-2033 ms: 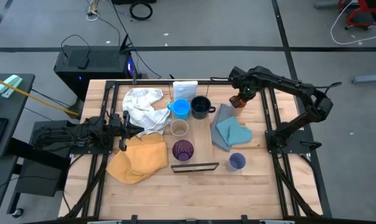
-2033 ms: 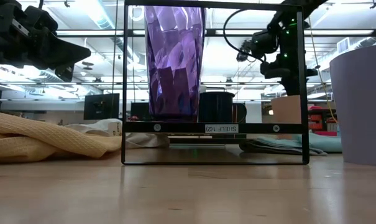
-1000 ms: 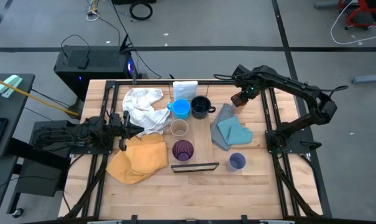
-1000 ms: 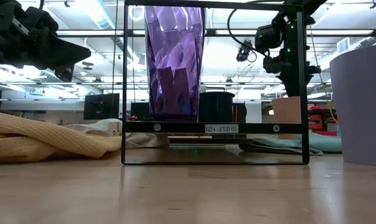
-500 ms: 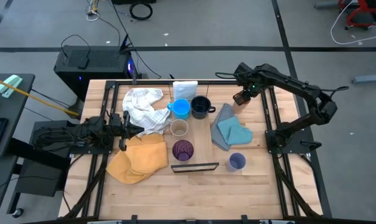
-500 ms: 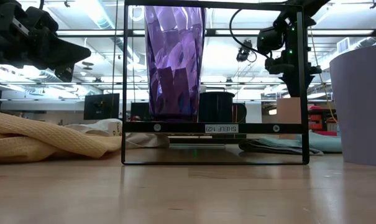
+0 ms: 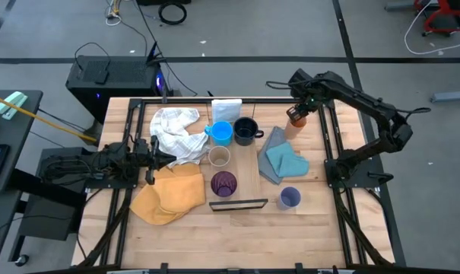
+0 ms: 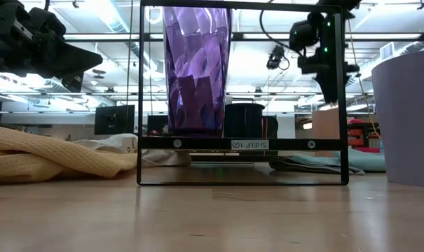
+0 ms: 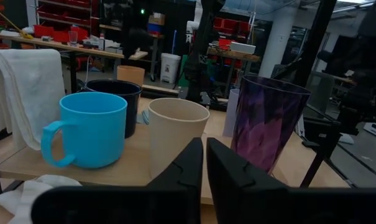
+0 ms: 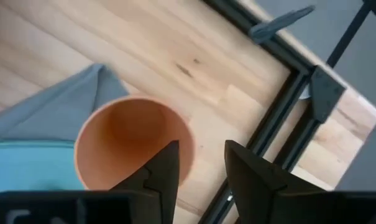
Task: Stack small to large cups/mugs on shelf
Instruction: Put the purple cup on the shelf
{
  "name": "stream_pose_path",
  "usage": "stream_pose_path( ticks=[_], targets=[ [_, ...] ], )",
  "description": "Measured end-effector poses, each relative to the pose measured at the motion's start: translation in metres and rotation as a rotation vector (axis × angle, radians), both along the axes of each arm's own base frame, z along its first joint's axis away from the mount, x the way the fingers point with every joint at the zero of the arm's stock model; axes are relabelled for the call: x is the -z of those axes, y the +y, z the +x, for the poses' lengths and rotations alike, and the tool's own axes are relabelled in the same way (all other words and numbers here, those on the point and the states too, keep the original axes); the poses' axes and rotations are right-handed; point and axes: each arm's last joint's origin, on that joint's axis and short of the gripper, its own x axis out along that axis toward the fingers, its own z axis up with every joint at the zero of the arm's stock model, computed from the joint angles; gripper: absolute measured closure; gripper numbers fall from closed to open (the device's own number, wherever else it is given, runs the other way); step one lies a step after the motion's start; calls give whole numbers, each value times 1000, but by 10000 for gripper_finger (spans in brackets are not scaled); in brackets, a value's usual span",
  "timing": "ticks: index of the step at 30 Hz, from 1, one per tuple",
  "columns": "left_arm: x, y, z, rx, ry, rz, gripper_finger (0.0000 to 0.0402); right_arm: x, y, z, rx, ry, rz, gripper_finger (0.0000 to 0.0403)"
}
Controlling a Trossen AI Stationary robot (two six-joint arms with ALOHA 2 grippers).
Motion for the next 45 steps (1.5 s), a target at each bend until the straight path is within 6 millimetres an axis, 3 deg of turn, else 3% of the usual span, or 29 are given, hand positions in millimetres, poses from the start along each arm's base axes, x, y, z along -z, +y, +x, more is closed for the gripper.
stream_pose_path(
  ticks=[5,9,14,19,23,27,31,40,45],
  targets=[
    [0,0,0,0,0,0,373,-31,5,3,2,-60,1,269],
    [0,0,0,0,0,0,366,-49,31,23,-135,-165,68,268],
    [0,0,0,0,0,0,364,-51,87,48,-398,-122,131,270],
    [0,0,0,0,-1,1,371,-51,157,66,-757,-133,189,270],
    [0,0,0,0,0,2,374,-51,210,66,-990,-132,211,273],
    [0,0,0,0,0,9,367,-49,241,60,-1142,-88,164,277],
    [0,0,0,-1,1,20,361,-39,255,66,-1104,-59,225,273],
    [0,0,0,-1,1,28,369,-12,264,91,-1124,2,259,245],
    [0,0,0,-1,1,27,365,14,263,86,-1078,100,314,234]
  ],
)
